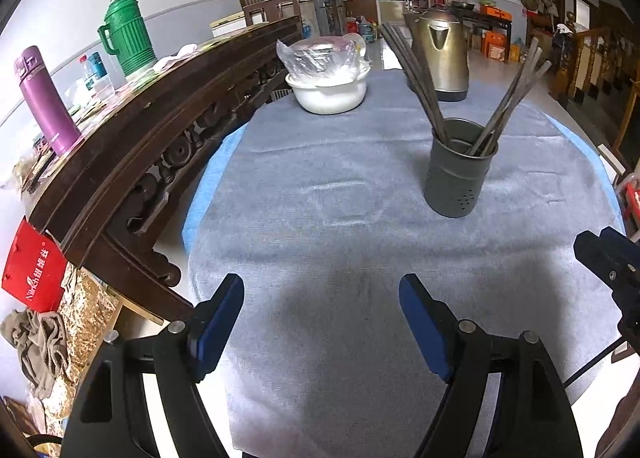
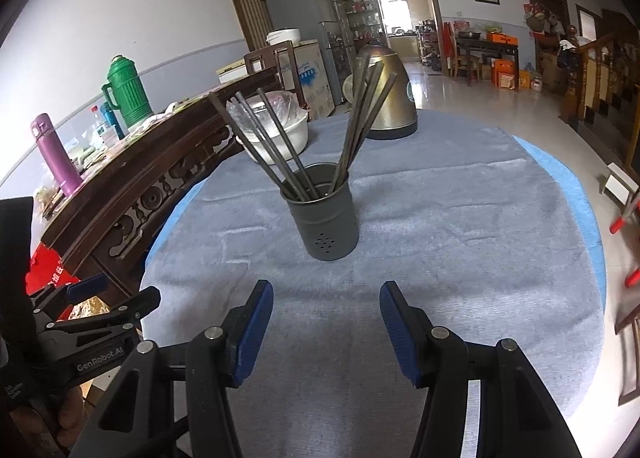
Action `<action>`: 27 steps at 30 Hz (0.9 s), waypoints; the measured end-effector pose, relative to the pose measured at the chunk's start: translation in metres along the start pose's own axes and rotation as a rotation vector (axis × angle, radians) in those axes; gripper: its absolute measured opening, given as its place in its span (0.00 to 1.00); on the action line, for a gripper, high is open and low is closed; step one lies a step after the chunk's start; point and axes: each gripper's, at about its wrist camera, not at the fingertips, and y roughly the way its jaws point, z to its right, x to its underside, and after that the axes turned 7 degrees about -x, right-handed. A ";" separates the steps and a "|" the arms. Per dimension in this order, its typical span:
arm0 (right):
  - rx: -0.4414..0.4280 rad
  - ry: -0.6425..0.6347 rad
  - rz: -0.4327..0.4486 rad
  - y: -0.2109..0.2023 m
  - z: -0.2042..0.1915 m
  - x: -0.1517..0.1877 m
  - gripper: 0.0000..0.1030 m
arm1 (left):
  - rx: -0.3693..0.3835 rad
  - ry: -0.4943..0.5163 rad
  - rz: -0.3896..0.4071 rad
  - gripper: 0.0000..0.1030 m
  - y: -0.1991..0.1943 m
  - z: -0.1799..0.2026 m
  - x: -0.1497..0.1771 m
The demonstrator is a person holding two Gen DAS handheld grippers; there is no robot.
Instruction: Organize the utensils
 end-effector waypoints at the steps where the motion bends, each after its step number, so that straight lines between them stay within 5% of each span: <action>1: -0.003 0.001 -0.002 0.001 -0.001 0.000 0.58 | -0.001 -0.002 -0.003 0.78 0.001 -0.002 0.000; 27: 0.002 -0.020 -0.004 0.006 -0.018 -0.001 0.58 | 0.007 -0.048 -0.015 0.78 0.006 -0.020 0.003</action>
